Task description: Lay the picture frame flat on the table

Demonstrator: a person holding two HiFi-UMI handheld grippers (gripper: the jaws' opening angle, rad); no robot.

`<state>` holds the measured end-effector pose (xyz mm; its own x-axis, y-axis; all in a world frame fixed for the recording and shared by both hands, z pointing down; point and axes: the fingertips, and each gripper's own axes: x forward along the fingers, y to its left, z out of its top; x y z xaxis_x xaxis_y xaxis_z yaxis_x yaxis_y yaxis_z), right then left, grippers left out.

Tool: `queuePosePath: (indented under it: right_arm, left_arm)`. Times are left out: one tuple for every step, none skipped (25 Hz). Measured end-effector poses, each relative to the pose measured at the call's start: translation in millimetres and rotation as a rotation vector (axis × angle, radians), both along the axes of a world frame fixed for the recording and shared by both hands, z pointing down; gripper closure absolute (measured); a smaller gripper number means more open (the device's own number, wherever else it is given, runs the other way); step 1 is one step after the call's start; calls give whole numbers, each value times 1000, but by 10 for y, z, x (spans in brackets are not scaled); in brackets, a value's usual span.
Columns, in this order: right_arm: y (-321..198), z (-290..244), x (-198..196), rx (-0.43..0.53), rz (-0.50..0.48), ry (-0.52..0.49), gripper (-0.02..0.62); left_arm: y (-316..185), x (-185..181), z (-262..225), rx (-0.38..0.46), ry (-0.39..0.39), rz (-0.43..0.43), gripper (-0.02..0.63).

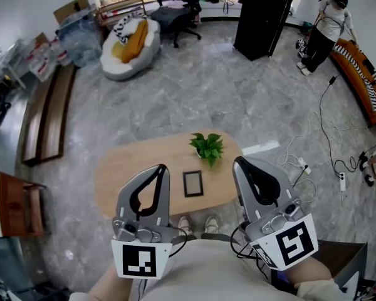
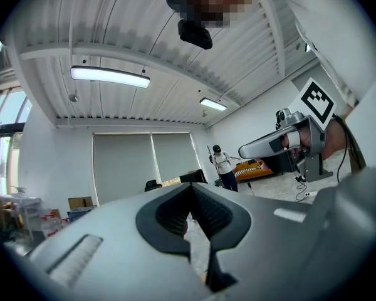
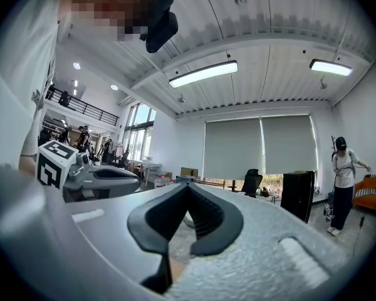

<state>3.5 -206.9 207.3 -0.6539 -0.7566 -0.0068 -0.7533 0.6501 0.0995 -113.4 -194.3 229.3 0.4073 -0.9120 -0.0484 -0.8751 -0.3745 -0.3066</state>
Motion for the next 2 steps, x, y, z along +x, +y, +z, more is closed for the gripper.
queuePosePath:
  right_arm:
    - [0, -5, 2, -1, -1, -1, 594]
    - [1, -10, 3, -1, -2, -2, 594]
  left_arm:
    - [0, 1, -10, 1, -3, 0, 587]
    - [0, 2, -20, 2, -7, 0, 588]
